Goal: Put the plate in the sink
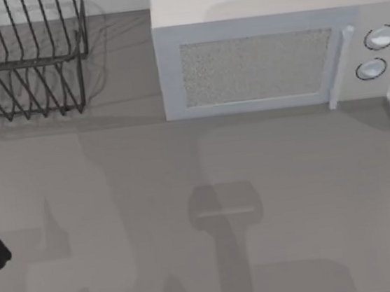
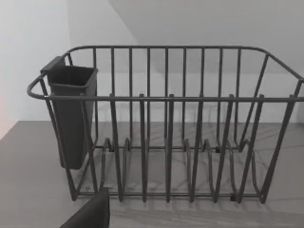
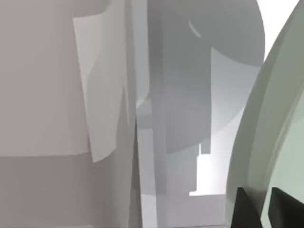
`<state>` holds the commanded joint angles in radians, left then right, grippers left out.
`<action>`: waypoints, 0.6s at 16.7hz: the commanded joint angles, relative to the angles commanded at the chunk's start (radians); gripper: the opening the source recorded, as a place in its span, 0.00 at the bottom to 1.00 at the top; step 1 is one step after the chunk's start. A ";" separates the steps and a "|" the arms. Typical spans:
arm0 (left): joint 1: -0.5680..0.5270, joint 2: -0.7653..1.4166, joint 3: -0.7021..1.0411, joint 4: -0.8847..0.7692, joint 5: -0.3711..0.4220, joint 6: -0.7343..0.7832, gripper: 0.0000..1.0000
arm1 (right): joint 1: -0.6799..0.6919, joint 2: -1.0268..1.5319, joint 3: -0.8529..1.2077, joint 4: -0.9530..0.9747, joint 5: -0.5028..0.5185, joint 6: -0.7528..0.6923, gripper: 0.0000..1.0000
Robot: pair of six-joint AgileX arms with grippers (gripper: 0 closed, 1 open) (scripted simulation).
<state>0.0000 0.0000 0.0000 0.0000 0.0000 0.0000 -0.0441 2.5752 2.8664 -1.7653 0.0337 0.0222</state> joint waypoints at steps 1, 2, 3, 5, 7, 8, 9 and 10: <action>0.000 0.000 0.000 0.000 0.000 0.000 1.00 | -0.014 0.045 0.016 0.001 -0.007 -0.026 0.00; 0.000 0.000 0.000 0.000 0.000 0.000 1.00 | -0.025 0.083 0.027 0.002 -0.014 -0.048 0.00; 0.000 0.000 0.000 0.000 0.000 0.000 1.00 | -0.032 0.112 0.035 0.003 -0.019 -0.065 0.00; 0.000 0.000 0.000 0.000 0.000 0.000 1.00 | -0.039 0.137 0.039 0.005 -0.024 -0.081 0.00; 0.000 0.000 0.000 0.000 0.000 0.000 1.00 | -0.039 0.137 0.039 0.005 -0.024 -0.081 0.00; 0.000 0.000 0.000 0.000 0.000 0.000 1.00 | -0.039 0.137 0.039 0.005 -0.024 -0.081 0.00; 0.000 0.000 0.000 0.000 0.000 0.000 1.00 | -0.039 0.137 0.039 0.005 -0.024 -0.081 0.00; 0.000 0.000 0.000 0.000 0.000 0.000 1.00 | -0.039 0.137 0.039 0.005 -0.024 -0.081 0.08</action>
<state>0.0000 0.0000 0.0000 0.0000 0.0000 0.0000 -0.0826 2.7124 2.9055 -1.7604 0.0093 -0.0586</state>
